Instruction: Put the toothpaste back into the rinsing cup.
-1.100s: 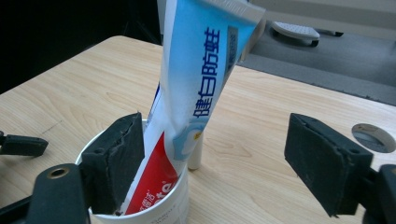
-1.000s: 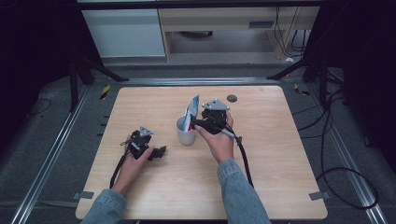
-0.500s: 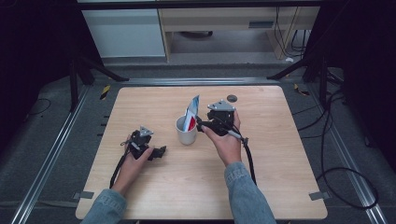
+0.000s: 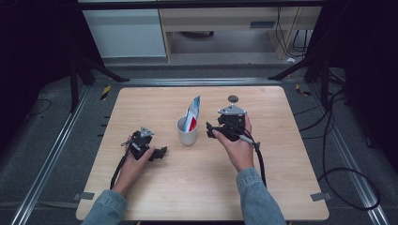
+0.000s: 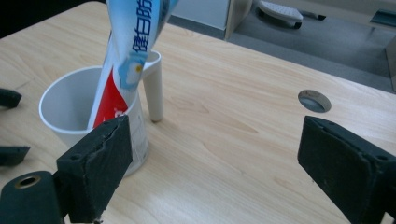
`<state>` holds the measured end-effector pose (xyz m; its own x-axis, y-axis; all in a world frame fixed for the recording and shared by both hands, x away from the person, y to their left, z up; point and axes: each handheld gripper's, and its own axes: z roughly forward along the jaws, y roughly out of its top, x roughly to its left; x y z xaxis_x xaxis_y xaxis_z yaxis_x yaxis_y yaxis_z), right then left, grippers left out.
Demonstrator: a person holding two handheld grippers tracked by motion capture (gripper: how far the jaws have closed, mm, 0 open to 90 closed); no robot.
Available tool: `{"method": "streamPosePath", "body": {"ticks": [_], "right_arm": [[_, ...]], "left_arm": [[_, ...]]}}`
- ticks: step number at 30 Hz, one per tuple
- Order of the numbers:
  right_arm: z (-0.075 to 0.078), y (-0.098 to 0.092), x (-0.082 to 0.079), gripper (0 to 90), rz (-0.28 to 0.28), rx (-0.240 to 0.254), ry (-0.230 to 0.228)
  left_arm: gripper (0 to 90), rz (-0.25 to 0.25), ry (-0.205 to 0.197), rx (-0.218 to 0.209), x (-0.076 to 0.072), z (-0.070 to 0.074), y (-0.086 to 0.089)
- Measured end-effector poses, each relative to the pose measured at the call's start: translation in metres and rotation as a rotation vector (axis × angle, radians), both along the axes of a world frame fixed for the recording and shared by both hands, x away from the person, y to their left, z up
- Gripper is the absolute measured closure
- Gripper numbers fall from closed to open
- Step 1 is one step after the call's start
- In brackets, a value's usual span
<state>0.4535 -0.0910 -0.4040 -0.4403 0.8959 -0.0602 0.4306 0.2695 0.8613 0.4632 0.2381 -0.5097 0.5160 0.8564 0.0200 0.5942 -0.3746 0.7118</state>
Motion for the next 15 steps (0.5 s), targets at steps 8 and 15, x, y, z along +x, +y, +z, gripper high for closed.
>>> {"method": "streamPosePath", "body": {"ticks": [8,15], "right_arm": [[-0.006,-0.022,-0.011,10.1,-0.006,-0.010,0.031],[-0.012,-0.043,-0.020,9.6,-0.017,-0.020,0.048]], "left_arm": [[0.0,0.000,0.000,0.000,0.000,0.000,0.000],[0.0,-0.002,0.001,0.002,0.000,0.000,0.000]]}}
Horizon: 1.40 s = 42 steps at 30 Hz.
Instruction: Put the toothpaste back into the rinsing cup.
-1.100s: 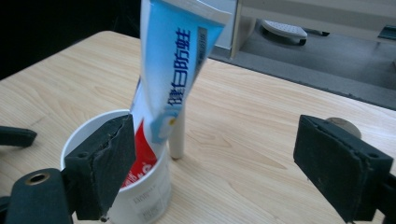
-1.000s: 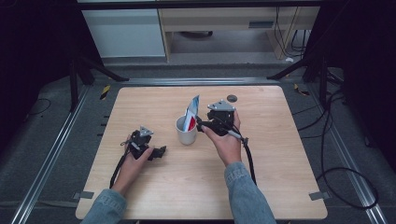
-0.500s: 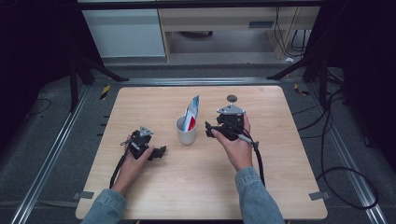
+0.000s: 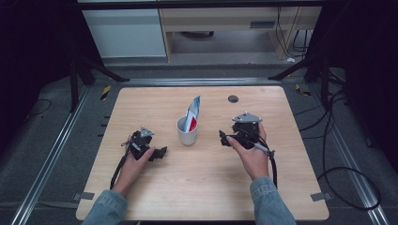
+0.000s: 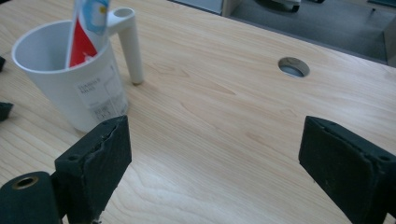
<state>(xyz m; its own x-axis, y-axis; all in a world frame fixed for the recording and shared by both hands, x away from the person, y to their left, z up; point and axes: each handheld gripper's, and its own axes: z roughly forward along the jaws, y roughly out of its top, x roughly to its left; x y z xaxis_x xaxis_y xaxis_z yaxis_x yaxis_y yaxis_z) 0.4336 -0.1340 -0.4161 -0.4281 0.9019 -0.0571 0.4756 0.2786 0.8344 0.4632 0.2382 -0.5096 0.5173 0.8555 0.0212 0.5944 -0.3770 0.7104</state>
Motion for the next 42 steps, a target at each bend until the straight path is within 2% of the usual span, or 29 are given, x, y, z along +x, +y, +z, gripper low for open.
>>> {"method": "streamPosePath", "body": {"ticks": [7,10,19,27,33,42], "right_arm": [[-0.009,-0.022,-0.011,9.9,-0.027,0.005,0.017],[-0.014,-0.029,-0.014,10.0,-0.038,-0.007,0.026],[-0.041,-0.047,-0.019,10.7,-0.071,-0.013,0.080],[-0.065,-0.072,-0.020,11.3,-0.144,0.004,0.131],[-0.076,-0.095,-0.022,11.6,-0.200,0.038,0.159],[-0.089,-0.104,-0.020,11.1,-0.230,0.026,0.183]], "left_arm": [[0.0,0.002,-0.001,-0.002,0.000,0.000,0.000],[0.0,0.000,0.000,0.001,0.000,0.000,0.000],[0.0,0.000,-0.001,0.001,0.000,0.000,0.000],[0.0,0.000,0.000,0.001,0.000,0.000,0.000],[0.0,0.000,0.000,0.001,0.000,0.000,0.000],[0.0,0.000,0.000,0.001,0.000,0.000,0.000]]}}
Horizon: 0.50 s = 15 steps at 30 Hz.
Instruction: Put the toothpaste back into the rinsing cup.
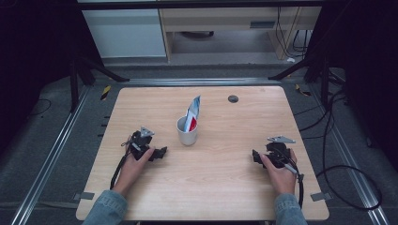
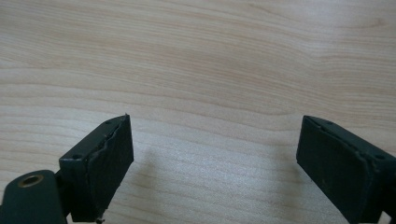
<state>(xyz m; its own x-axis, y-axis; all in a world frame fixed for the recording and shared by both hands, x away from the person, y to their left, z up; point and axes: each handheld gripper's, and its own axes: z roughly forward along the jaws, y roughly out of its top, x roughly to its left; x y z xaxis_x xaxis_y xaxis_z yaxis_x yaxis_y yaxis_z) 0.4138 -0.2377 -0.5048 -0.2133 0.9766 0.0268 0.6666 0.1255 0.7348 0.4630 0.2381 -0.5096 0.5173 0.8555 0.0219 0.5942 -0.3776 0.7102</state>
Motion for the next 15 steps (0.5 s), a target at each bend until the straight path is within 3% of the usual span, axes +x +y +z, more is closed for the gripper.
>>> {"method": "streamPosePath", "body": {"ticks": [15], "right_arm": [[-0.0088,0.0067,0.0067,8.0,-0.002,-0.027,-0.014]], "left_arm": [[0.0,-0.001,0.000,0.000,0.0003,0.0000,-0.0001]]}}
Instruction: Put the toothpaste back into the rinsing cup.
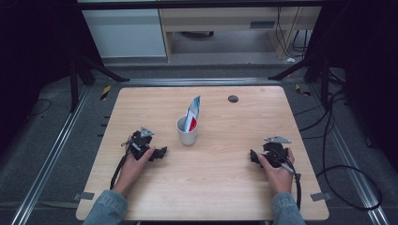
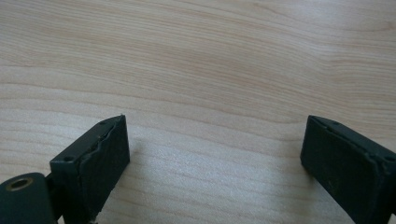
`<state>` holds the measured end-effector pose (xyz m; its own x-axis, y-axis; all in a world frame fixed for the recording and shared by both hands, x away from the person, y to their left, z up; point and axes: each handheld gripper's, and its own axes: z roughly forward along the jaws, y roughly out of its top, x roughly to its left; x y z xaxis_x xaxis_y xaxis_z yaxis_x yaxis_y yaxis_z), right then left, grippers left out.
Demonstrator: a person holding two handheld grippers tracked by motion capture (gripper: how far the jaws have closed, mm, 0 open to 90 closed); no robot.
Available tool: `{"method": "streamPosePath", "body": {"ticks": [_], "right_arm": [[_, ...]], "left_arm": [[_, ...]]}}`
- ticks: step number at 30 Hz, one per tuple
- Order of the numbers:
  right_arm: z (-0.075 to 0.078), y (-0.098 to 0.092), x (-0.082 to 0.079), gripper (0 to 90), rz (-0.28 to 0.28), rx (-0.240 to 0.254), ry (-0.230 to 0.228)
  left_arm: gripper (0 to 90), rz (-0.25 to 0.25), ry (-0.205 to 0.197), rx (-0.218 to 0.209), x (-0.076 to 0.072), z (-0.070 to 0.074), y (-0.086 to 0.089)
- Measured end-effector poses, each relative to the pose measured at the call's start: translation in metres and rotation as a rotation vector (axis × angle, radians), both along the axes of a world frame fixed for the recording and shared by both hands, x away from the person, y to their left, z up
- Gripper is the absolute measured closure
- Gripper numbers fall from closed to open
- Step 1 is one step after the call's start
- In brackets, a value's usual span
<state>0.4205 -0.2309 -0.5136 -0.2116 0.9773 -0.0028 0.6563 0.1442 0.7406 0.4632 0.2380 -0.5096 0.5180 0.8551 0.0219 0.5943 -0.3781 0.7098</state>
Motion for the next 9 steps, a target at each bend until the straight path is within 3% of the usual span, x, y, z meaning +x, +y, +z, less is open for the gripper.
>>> {"method": "streamPosePath", "body": {"ticks": [4,9], "right_arm": [[-0.0002,0.0034,0.0030,5.7,0.011,-0.002,0.005],[-0.0007,0.0105,0.0058,0.5,-0.027,0.000,0.023]], "left_arm": [[0.0,-0.001,0.000,0.002,0.0004,0.0001,0.0000],[0.0,0.000,0.000,0.000,0.0008,0.0001,-0.0004]]}}
